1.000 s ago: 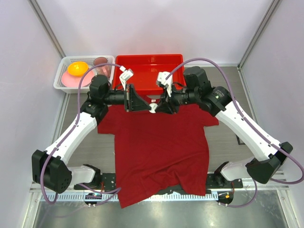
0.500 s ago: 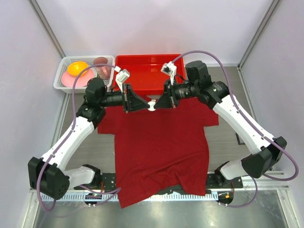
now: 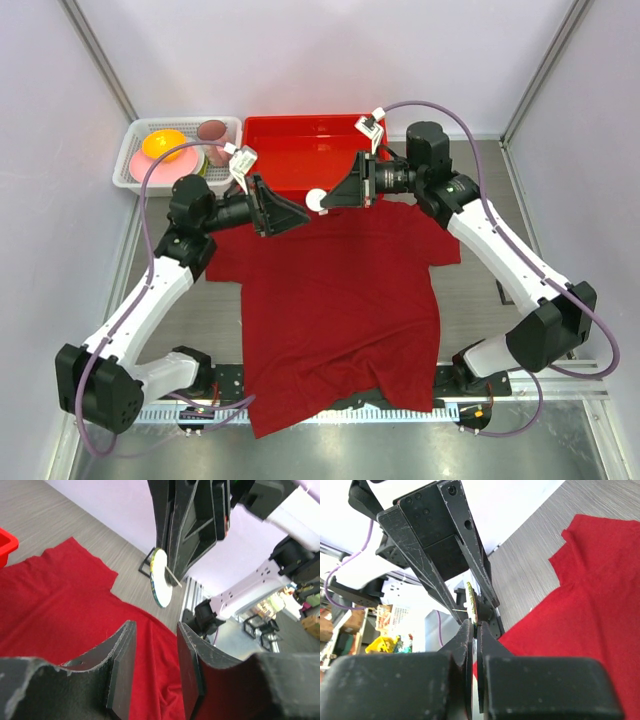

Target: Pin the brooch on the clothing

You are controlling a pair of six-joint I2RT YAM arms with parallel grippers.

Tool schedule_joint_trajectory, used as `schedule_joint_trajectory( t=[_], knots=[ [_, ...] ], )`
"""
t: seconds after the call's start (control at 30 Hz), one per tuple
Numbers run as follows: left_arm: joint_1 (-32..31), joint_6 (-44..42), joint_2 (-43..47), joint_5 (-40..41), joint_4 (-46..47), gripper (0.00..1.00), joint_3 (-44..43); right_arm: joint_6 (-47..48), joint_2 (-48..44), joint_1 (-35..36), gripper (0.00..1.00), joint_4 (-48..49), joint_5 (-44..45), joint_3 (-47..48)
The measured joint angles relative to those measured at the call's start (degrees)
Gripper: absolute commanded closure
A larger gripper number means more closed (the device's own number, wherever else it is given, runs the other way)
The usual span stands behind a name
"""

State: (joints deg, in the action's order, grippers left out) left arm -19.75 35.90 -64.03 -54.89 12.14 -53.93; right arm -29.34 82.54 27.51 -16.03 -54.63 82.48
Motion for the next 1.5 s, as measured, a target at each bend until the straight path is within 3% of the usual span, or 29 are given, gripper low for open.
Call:
schedule_joint_trajectory(
  t=[0.27,0.7,0.83,0.87,1.0,1.2,1.37,1.5],
  knots=[
    [0.0,8.0,-3.0,5.0,8.6,0.63,0.0,-12.8,1.1,-1.0,0.99,12.4,0.3,-2.7],
    [0.0,14.5,-4.8,6.9,16.9,0.59,0.0,-14.9,1.6,-1.6,0.99,15.4,1.8,-2.7],
    [0.0,15.1,-5.1,7.0,18.1,0.74,0.0,-15.0,2.5,-1.6,0.99,15.6,1.9,-2.7],
    [0.0,15.1,-5.3,7.1,18.2,0.83,0.0,-15.1,2.6,-1.6,0.99,15.6,1.9,-2.7],
    [0.0,15.5,-6.7,7.6,18.4,1.0,0.0,-15.3,2.8,-1.7,0.99,15.8,2.1,-2.7],
    [0.0,16.7,-7.0,7.9,18.7,1.0,0.0,-14.0,3.0,-1.9,0.99,15.8,2.4,-2.8],
    [0.0,17.7,-7.5,8.4,18.4,0.83,0.0,-12.9,3.0,-1.9,0.99,15.7,2.7,-3.1],
    [0.0,17.8,-8.5,8.9,18.1,0.78,-0.1,-13.0,3.0,-1.9,0.99,16.0,3.0,-3.8]
  ],
)
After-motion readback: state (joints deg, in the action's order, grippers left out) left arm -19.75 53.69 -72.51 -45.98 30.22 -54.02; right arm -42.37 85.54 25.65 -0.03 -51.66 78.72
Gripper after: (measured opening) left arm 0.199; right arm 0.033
